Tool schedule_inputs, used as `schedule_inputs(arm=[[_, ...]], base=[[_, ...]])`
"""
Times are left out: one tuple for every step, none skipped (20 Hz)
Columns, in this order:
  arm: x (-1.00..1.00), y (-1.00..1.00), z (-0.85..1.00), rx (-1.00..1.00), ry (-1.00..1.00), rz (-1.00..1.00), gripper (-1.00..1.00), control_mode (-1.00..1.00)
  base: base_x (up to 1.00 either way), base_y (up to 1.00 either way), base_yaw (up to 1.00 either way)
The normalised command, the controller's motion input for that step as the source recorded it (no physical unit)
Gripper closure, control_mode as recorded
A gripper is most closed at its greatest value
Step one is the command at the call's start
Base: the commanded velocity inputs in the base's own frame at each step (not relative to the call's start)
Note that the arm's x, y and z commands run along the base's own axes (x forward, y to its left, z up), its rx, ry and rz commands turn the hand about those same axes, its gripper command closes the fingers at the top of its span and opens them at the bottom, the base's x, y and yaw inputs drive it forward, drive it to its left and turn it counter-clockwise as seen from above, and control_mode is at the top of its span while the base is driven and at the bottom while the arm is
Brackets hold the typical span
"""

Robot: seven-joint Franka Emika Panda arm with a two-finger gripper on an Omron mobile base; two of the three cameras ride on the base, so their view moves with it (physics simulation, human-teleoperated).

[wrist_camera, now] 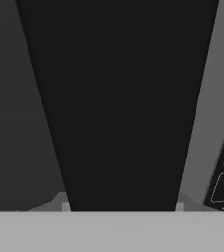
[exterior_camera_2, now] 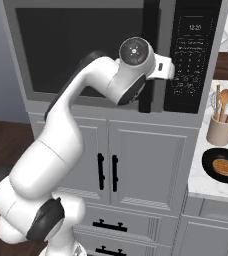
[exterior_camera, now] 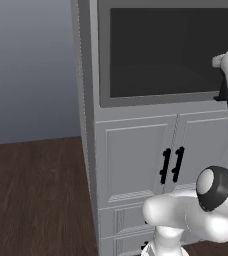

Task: Open the microwave, place the bowl with waffle inside the microwave, then close the microwave door and turn it on.

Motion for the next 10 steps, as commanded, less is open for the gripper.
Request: schedule_inputs(arm=[[-0.75,0.56,0.00,0.00,-0.11,0.07,1.00,-1.00],[-0.79,0.61,0.00,0.00,-0.11,0.08,1.00,-1.00],[-0.87,0.63,0.00,0.00,-0.13,0.09,1.00,-1.00],[-0.94,0.66,0.00,0.00,-0.12,0.09,1.00,-1.00],[-1.00,0.68,0.00,0.00,-0.12,0.09,1.00,-1.00],[-1.00,0.69,0.00,0.00,-0.11,0.09,1.00,-1.00],[-1.00,0.72,0.00,0.00,-0.10,0.09,1.00,-1.00],[-1.00,0.71,0.00,0.00,-0.09,0.08,1.00,-1.00],[-1.00,0.69,0.00,0.00,-0.07,0.08,1.00,-1.00],[-1.00,0.69,0.00,-0.02,-0.06,0.07,1.00,-1.00]], base=[[0.00,0.00,0.00],[0.00,0.00,0.00],[0.00,0.00,0.00],[0.00,0.00,0.00],[0.00,0.00,0.00],[0.00,0.00,0.00],[0.00,0.00,0.00],[0.00,0.00,0.00],[0.00,0.00,0.00],[0.00,0.00,0.00]])
